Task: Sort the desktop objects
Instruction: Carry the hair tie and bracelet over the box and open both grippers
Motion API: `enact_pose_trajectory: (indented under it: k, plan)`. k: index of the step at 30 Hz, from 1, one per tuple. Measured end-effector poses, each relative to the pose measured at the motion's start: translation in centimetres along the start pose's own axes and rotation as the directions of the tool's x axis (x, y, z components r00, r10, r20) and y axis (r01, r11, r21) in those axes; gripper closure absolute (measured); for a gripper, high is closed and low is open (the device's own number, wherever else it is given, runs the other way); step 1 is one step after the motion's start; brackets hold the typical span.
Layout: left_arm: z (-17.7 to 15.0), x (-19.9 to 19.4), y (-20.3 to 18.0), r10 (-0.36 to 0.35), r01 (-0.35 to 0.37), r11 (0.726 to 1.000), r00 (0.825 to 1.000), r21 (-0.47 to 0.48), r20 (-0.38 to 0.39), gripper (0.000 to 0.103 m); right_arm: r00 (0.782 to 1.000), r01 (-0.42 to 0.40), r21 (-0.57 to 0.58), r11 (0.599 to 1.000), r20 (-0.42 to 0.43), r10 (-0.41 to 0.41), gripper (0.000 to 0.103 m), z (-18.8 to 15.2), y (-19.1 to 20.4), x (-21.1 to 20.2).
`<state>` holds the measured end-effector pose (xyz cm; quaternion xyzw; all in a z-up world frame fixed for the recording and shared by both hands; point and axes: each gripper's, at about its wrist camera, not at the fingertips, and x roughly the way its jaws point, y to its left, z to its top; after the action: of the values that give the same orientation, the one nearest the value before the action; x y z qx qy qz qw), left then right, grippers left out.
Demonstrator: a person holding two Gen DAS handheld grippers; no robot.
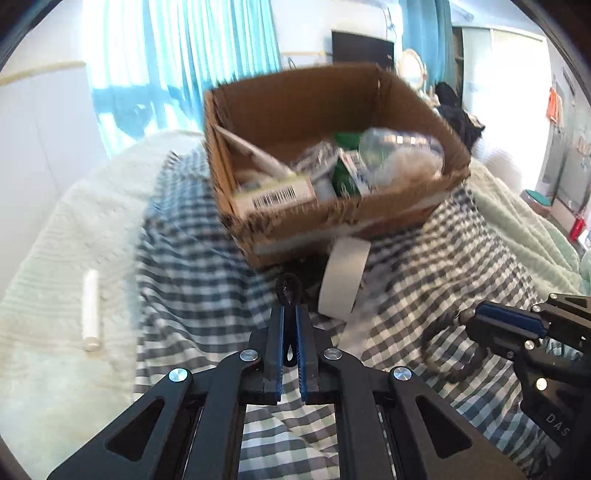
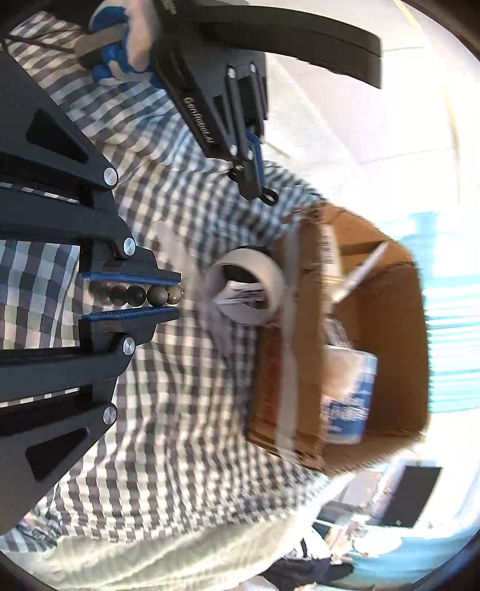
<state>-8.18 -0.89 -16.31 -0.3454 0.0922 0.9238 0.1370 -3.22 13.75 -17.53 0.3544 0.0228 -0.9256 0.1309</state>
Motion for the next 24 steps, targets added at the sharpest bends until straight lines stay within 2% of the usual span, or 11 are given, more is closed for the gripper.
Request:
enact_pose_trajectory:
  k: [1,5,12,19,24]
  plan:
    - [0.1,-0.7,0.2,0.003,-0.003,1.0,1.0,-0.008,0.015,0.097,1.0,0.005,-0.002,1.0,0.019,-0.005,0.092,0.1,0.6,0.5]
    - [0.5,-2.6,0.4,0.001,0.002,0.999,0.998,-0.051,0.069,0.097,0.994,0.025,-0.004,1.0,0.103,-0.024,0.092,1.3,1.1,-1.8]
    - [1.7,-6.8,0.3,-0.025,0.04,0.996,0.985,-0.084,0.171,0.097,0.981,0.018,0.035,0.999,0.194,-0.024,0.092,2.5,1.3,-5.0]
    - [3.4,-10.7,0.1,-0.043,0.07,0.993,0.964,-0.097,0.262,0.097,0.944,0.042,0.024,0.999,0.326,-0.047,0.092,4.3,1.5,-9.2]
    - [4.9,-13.1,-0.1,-0.04,0.079,0.991,0.944,-0.105,0.329,0.097,0.907,0.068,-0.01,0.998,0.418,-0.057,0.092,6.0,2.0,-12.2]
